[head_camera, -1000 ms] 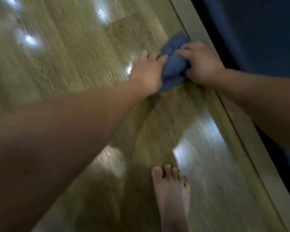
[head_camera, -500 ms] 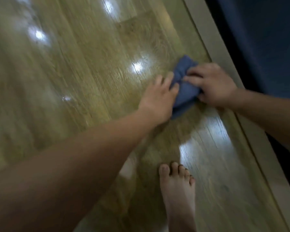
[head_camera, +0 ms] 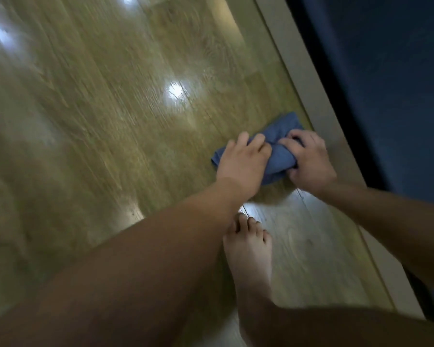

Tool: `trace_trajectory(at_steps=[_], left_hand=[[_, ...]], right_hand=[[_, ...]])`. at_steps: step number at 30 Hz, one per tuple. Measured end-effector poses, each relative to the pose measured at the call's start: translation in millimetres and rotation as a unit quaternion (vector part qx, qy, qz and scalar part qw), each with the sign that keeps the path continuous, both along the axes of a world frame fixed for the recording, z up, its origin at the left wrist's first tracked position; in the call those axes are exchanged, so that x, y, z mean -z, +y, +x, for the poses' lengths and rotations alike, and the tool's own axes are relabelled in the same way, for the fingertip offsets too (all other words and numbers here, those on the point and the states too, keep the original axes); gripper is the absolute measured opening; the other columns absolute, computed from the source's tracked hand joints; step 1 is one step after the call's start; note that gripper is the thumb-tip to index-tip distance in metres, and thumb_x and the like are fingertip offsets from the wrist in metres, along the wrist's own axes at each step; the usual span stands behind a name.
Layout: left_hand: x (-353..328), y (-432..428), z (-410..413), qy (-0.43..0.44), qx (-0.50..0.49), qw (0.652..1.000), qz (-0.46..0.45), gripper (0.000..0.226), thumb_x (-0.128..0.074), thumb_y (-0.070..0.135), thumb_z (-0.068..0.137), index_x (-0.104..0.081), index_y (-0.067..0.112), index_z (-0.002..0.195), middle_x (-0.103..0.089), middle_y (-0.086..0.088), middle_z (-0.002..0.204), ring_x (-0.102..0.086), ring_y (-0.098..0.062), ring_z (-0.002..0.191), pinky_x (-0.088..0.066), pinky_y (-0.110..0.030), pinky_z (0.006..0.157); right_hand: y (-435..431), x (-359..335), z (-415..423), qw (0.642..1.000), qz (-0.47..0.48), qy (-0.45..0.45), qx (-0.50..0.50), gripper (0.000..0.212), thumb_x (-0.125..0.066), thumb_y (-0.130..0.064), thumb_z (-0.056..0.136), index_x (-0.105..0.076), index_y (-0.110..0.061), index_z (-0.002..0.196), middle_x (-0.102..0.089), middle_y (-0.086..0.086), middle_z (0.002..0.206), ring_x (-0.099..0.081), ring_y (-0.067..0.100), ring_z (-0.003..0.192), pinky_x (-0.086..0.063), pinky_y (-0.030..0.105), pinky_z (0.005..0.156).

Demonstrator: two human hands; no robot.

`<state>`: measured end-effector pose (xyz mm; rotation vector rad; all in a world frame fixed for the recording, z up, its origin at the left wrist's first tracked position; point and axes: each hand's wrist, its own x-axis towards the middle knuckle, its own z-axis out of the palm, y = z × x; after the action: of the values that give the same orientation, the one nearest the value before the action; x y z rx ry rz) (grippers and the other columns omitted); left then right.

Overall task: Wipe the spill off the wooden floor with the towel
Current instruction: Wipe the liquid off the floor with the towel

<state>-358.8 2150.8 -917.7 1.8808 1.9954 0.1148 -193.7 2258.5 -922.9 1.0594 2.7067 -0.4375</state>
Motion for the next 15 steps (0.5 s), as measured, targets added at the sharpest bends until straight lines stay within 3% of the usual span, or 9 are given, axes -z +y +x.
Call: trace_trajectory(at_steps=[3, 6, 8, 12, 15], left_hand=[[-1, -4, 8, -0.009, -0.035, 0.999, -0.02, 0.055, -0.07, 0.031, 0.08, -0.047, 0.021, 0.13, -0.04, -0.004, 0.135, -0.037, -0.032, 0.121, -0.036, -0.043, 0.089], [-3, -4, 1, -0.025, -0.067, 0.997, -0.043, 0.063, -0.076, 0.035, 0.075, -0.049, 0.022, 0.13, -0.04, -0.004, 0.138, -0.035, -0.034, 0.127, -0.036, -0.044, 0.092], [-1, -3, 4, -0.016, -0.097, 0.994, -0.052, 0.061, -0.076, 0.033, 0.076, -0.05, 0.022, 0.13, -0.042, -0.003, 0.135, -0.035, -0.033, 0.127, -0.036, -0.043, 0.092], [5, 11, 26, -0.011, -0.166, 0.986, 0.015, 0.032, -0.059, 0.015, 0.089, -0.057, 0.02, 0.121, -0.049, -0.003, 0.125, -0.038, -0.031, 0.123, -0.036, -0.042, 0.088], [12, 38, 22, 0.036, -0.206, 0.978, 0.014, 0.025, -0.049, 0.011, 0.094, -0.058, 0.021, 0.115, -0.053, -0.004, 0.126, -0.04, -0.031, 0.126, -0.037, -0.043, 0.093]], right_hand=[[12, -25, -25, 0.991, -0.022, -0.12, -0.049, 0.065, -0.078, -0.013, 0.066, -0.054, -0.011, 0.126, -0.047, 0.023, 0.126, -0.048, 0.044, 0.115, -0.045, 0.05, 0.094], [16, -41, -57, 0.965, -0.045, -0.24, -0.092, 0.066, -0.078, -0.011, 0.074, -0.043, -0.008, 0.13, -0.039, 0.028, 0.13, -0.046, 0.044, 0.12, -0.043, 0.043, 0.094], [19, -38, -69, 0.959, -0.034, -0.262, -0.104, 0.068, -0.079, -0.01, 0.073, -0.039, -0.01, 0.128, -0.037, 0.028, 0.129, -0.045, 0.045, 0.121, -0.044, 0.043, 0.094], [38, -19, -70, 0.944, 0.018, -0.299, -0.138, 0.073, -0.082, -0.005, 0.067, -0.037, -0.017, 0.122, -0.036, 0.025, 0.129, -0.041, 0.045, 0.125, -0.048, 0.048, 0.096], [56, -13, -84, 0.941, 0.104, -0.272, -0.173, 0.073, -0.078, -0.005, 0.076, -0.037, -0.013, 0.137, -0.04, 0.025, 0.136, -0.041, 0.044, 0.128, -0.047, 0.045, 0.091]])
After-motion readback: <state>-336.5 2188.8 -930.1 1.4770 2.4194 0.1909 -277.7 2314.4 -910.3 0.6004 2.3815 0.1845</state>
